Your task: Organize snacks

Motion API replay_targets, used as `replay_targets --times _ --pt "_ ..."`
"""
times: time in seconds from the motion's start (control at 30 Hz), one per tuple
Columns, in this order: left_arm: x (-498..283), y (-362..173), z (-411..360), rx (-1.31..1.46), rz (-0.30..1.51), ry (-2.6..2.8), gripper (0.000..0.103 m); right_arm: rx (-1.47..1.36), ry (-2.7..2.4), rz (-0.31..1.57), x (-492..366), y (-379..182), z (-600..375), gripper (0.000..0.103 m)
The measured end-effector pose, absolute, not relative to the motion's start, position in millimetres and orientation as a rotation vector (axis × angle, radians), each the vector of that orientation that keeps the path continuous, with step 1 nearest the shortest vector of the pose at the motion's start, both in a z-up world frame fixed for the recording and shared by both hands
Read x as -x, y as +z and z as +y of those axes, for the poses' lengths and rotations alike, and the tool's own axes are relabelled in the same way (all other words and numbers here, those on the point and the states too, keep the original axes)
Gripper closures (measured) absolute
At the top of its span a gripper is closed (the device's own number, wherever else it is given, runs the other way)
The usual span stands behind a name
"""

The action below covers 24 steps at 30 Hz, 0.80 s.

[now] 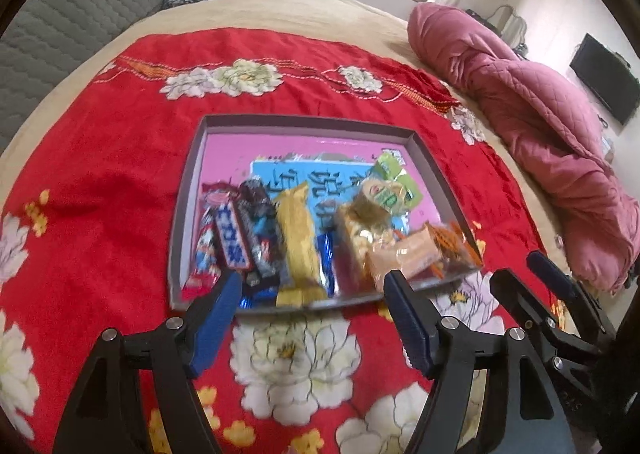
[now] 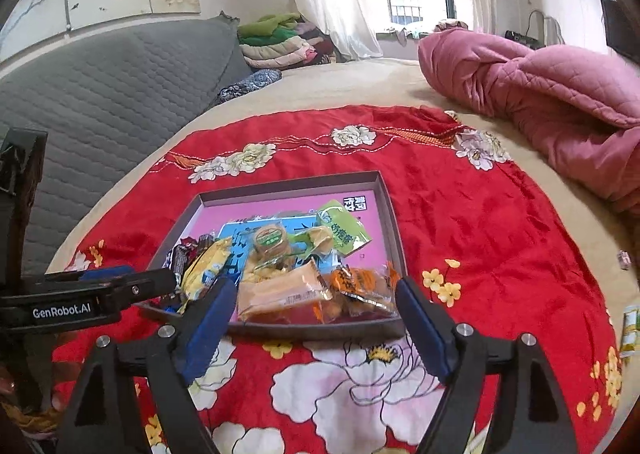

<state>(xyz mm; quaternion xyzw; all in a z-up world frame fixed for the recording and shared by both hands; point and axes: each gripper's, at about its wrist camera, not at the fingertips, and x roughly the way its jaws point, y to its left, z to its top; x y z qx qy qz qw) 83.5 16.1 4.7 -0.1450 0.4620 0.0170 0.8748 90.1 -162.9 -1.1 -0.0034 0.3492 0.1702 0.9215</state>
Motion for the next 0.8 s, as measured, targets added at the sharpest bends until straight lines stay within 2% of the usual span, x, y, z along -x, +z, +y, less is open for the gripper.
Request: replay_targets --times 0.23,0.8 --pt "-57 -1 14 0.294 1.019 0.044 0.028 0.046 0.337 0.761 -65 -7 -157 0.015" --pt "-23 -8 0 0.274 1.083 0.056 0.028 0.076 0.266 0.802 -34 -11 -168 0.014"
